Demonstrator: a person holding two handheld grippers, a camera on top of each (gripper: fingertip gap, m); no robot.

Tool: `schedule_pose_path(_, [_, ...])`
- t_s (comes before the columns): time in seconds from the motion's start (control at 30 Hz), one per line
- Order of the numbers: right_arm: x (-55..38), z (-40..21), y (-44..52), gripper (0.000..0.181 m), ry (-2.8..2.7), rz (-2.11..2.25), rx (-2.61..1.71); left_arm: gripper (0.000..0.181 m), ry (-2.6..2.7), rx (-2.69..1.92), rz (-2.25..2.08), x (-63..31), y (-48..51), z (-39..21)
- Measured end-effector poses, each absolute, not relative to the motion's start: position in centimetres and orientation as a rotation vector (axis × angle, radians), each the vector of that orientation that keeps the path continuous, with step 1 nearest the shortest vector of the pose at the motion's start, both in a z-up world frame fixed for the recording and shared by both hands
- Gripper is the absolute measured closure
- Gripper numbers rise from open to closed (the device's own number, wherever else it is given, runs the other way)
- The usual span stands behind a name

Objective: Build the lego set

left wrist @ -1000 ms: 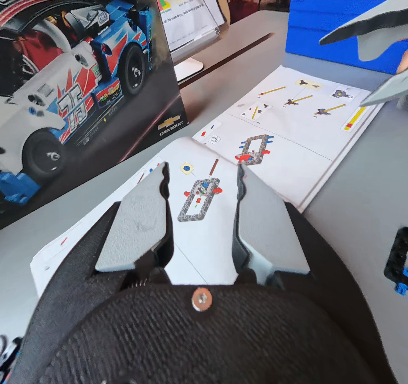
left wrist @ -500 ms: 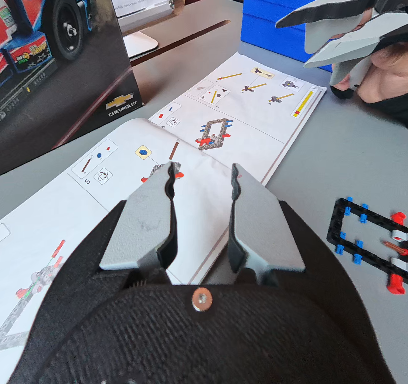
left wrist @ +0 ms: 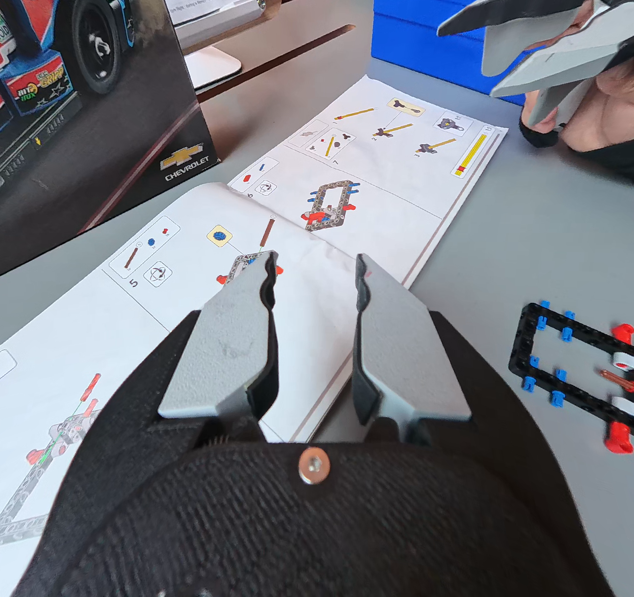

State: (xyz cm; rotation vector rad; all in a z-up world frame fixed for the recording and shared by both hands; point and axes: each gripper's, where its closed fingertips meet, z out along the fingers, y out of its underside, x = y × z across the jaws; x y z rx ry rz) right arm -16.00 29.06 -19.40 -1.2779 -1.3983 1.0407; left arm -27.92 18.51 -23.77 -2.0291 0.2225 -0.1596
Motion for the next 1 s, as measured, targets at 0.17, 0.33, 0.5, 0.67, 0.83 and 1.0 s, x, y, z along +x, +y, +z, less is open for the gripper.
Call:
schedule_pose_path(0.17, [-15.8, -18.9, 29.8, 0.108, -1.35, 1.036, -1.287, 0.137, 0.205, -2.017, -0.161, -28.2, 18.5, -23.5])
schedule_pose_path(0.33, [-15.2, -18.3, 30.9, 0.109, -1.292, 1.037, -1.305, 0.138, 0.201, -2.015, -0.156, -28.4, 18.5, -23.6])
schedule_pose_path(0.5, [-14.6, -17.6, 32.0, 0.109, -1.228, 1.005, -1.309, 0.138, 0.194, -2.013, -0.154, -28.5, 18.5, -23.6])
schedule_pose_path(0.67, [-13.8, -16.7, 32.9, 0.111, -1.165, 0.976, -1.306, 0.139, 0.191, -2.016, -0.155, -28.5, 18.5, -23.7])
schedule_pose_path(0.83, [-13.1, -15.9, 33.6, 0.115, -1.105, 0.969, -1.299, 0.14, 0.198, -2.016, -0.152, -28.4, 18.5, -23.7])
schedule_pose_path(1.0, [-13.1, -15.8, 33.6, 0.114, -1.092, 0.994, -1.297, 0.141, 0.201, -2.017, -0.148, -28.4, 18.5, -23.7])
